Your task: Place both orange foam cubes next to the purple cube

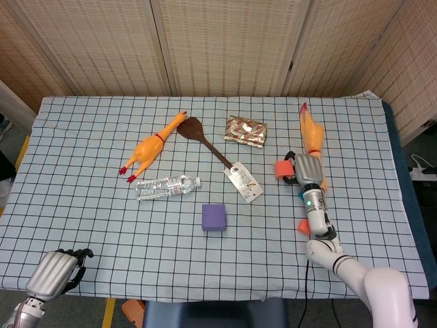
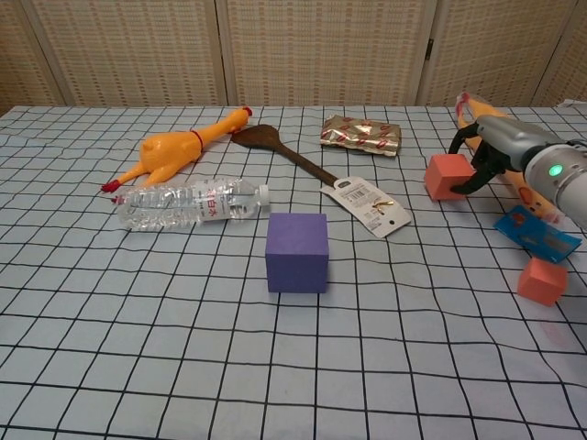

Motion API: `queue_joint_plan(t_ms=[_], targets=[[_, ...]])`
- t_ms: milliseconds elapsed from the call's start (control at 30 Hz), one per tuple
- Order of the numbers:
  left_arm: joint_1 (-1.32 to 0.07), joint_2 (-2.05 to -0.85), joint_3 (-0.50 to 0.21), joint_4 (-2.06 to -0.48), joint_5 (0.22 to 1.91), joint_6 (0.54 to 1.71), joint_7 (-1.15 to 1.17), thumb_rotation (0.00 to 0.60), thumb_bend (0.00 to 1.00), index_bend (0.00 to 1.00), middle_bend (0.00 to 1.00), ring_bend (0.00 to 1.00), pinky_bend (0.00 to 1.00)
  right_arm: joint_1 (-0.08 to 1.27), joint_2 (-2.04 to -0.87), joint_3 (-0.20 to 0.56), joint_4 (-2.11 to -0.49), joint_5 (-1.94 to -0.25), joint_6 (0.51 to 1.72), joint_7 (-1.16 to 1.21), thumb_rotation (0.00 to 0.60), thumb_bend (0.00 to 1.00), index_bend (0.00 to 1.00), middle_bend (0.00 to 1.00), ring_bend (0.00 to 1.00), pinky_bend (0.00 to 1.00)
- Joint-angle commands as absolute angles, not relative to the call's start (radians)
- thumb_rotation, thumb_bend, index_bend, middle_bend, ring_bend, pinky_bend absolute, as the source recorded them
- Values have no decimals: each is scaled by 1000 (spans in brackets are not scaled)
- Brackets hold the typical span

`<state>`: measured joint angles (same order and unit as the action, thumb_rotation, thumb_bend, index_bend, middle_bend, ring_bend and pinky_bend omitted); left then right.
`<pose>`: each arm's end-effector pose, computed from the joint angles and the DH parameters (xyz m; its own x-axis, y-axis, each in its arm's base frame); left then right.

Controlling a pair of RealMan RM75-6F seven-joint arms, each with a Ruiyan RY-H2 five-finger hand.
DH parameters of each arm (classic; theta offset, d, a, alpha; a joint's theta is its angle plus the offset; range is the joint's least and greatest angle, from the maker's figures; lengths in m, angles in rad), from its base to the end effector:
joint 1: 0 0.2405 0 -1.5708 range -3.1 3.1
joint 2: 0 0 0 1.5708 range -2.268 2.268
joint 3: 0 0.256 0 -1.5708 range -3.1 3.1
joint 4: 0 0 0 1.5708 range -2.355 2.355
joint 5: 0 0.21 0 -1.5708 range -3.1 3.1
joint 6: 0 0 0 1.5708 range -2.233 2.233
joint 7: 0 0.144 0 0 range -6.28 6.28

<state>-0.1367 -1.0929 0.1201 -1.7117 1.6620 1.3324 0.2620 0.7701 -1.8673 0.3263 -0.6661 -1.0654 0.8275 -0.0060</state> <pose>-0.2851 0.1499 0.1105 0.5971 0.2390 0.7658 0.7981 -0.2729 -0.5372 -0.2454 -0.4272 -0.0213 0.3142 -0.1641 0.9351 -0.9462 0.0255 0.3224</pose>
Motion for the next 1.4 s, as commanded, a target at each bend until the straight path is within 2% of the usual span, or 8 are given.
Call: queue_joint_plan(t_ms=[33,167,333,500,800,1133,1400], targets=[[-136,-1093,120,-1710,1661,1332,267,600,497,396,523,569,596,715,-1772,286,-895,-1122,863,25,600,118,670,980,837,902],[-131,-1096,120,-1714,1665,1344,279,600,497,396,523,569,596,659,-1650,241,-1167,-1158,939,-82,600,118,669,982,840,904],[-127,-1098,124,-1715,1668,1345,291,600,497,396,524,570,596,607,-1594,220,-1362,-1162,1063,-224,600,119,669,982,842,906],[-129,-1101,119,-1715,1657,1339,293,600,497,396,524,569,596,574,-1548,196,-1518,-1153,1107,-294,600,119,669,985,845,908],[-127,-1098,123,-1716,1671,1348,290,600,497,396,524,570,596,574,-1582,165,-1541,-1114,1086,-353,600,118,669,985,845,908],[-124,-1095,124,-1714,1681,1359,281,600,497,396,524,569,596,586,-1680,133,-1472,-1128,1056,-347,600,118,669,986,846,908],[-126,-1093,125,-1712,1687,1358,273,600,497,396,525,570,596,594,-1733,137,-1431,-1130,1051,-353,600,119,669,986,847,909]])
